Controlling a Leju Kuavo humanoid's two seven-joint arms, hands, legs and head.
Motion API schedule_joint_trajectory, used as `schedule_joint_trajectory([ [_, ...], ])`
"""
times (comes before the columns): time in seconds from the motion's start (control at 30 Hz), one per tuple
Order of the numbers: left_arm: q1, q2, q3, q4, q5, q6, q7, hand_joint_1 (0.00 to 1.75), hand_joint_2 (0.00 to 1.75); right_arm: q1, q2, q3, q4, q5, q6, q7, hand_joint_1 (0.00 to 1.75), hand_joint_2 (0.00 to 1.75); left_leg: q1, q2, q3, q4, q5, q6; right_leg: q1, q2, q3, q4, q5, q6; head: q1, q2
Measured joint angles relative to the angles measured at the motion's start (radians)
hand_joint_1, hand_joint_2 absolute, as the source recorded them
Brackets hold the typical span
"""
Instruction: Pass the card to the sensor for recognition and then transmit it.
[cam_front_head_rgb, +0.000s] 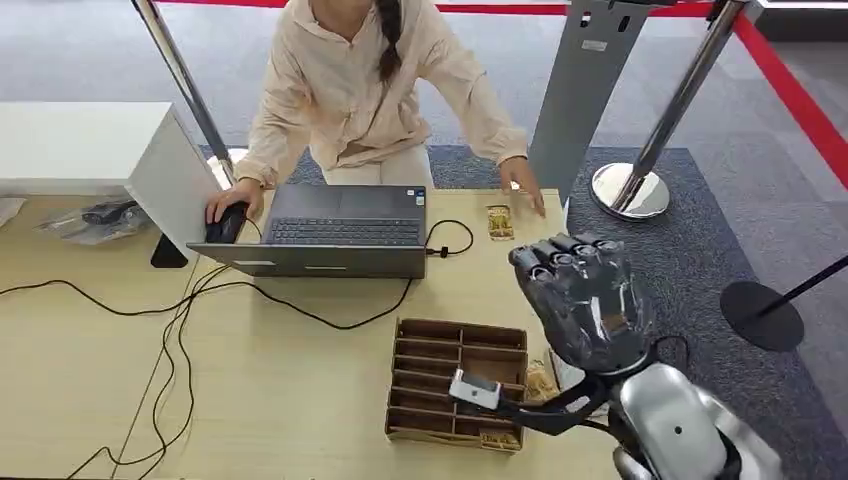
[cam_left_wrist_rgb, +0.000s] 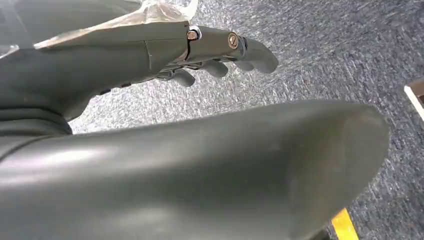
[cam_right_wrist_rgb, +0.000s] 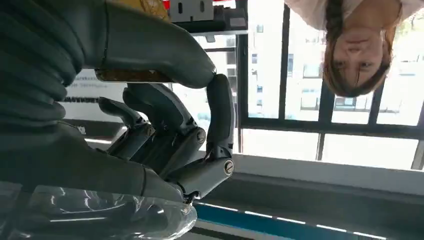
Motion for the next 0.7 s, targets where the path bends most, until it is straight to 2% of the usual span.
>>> schedule_joint_trajectory([
  [0.37,-0.019,-0.014,-0.003,0.000,-0.042,-0.023,0.018,0.00,0.00,-0.228,0.037,-0.009,0.011,-0.103,0.013,-0.010,1.75,1.75,0.000,0.000,-0.001,0.000,0.002,0.000,0.000,0.000,0.000,0.000,0.001,0.000,0.000,0.000],
  [0.7,-0.047,-0.031,-0.012,0.000,-0.079,-0.044,0.041,0.00,0.00,-0.376,0.119,0.031,0.156,-0.174,-0.025,-0.001,1.75,1.75,0.000,-0.001,-0.002,0.000,0.002,-0.001,0.000,0.000,0.000,0.001,0.002,0.000,0.000,0.000],
])
